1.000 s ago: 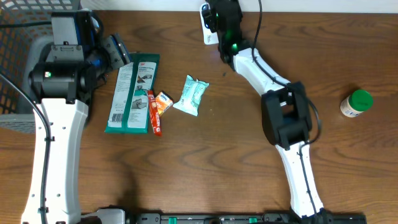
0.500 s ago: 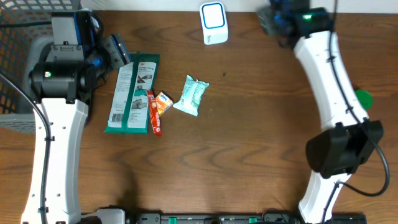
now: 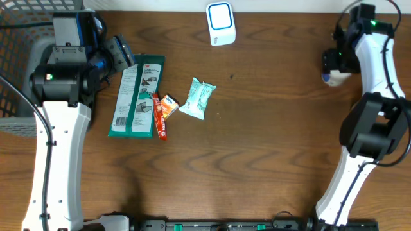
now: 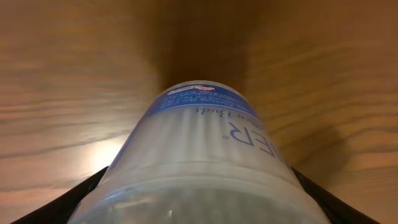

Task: Scan the item barcode
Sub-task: 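Carry the white jar to the right edge and set it down, then move the right gripper to the mint-green wipes packet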

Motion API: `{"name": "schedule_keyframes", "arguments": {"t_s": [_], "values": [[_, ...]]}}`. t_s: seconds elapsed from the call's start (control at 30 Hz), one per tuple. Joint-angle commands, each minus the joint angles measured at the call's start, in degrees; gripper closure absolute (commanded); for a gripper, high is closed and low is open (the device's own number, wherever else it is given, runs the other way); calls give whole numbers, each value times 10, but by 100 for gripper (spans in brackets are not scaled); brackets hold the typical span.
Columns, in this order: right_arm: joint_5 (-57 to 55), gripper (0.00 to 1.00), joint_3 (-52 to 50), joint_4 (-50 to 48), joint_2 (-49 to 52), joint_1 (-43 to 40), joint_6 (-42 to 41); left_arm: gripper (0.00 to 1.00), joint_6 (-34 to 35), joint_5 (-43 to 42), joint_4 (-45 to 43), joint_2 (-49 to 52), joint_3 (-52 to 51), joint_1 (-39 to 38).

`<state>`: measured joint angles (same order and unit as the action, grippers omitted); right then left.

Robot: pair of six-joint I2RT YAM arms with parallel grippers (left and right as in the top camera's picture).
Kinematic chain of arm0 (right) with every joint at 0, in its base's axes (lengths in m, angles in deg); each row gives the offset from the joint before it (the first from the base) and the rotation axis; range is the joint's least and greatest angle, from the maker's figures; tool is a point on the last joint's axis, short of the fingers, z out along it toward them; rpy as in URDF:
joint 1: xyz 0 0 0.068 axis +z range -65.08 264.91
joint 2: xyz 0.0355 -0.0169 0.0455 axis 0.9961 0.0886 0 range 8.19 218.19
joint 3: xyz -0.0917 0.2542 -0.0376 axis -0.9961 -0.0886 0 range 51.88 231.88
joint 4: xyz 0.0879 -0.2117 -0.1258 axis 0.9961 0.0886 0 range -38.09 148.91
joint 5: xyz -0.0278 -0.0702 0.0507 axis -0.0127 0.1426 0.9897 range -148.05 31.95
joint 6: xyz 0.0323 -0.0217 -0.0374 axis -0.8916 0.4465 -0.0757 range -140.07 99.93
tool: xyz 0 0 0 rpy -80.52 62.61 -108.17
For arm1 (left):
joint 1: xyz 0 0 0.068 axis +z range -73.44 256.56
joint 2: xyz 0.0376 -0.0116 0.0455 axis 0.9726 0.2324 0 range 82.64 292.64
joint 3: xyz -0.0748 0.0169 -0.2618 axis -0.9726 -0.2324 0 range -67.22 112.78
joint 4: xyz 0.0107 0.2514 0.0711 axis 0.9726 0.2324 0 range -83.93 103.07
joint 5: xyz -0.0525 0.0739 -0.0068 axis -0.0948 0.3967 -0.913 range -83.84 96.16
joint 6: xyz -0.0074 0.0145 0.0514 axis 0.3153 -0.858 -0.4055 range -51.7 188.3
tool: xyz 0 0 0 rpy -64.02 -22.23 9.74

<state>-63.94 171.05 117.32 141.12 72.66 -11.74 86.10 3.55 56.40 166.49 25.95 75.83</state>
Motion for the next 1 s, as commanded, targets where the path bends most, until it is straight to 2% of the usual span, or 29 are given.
{"name": "schedule_keyframes", "arguments": {"t_s": [0.0, 0.03, 0.07, 0.1, 0.13, 0.33, 0.47, 0.57, 0.7, 0.83, 0.97], "values": [[17, 87, 0, 0, 39, -13, -10, 23, -1, 5, 0, 1, 4, 3], [17, 73, 0, 0, 41, -15, -10, 23, -1, 5, 0, 1, 4, 3], [17, 46, 0, 0, 43, -16, -10, 23, -1, 5, 0, 1, 4, 3], [17, 6, 0, 0, 43, -17, -10, 23, -1, 5, 0, 1, 4, 3], [17, 1, 1, 0, 41, -18, -10, 23, -1, 5, 0, 1, 4, 3], [14, 1, 21, 2, 9, -20, -10, 23, -1, 5, 0, 1, 4, 3], [16, 1, 49, 2, -49, -16, -10, 23, -1, 5, 0, 1, 4, 3], [89, 1, 57, 1, -117, 0, -11, 23, -1, 5, 0, 1, 4, 3], [253, 1, 57, 2, -176, 22, -11, 23, -1, 5, 0, 1, 4, 3], [408, 1, 57, 10, -198, 52, -62, 23, -1, 5, 0, 1, 4, 3], [450, 1, 40, 13, -193, 103, -106, 23, -1, 5, 0, 1, 4, 3]]}}
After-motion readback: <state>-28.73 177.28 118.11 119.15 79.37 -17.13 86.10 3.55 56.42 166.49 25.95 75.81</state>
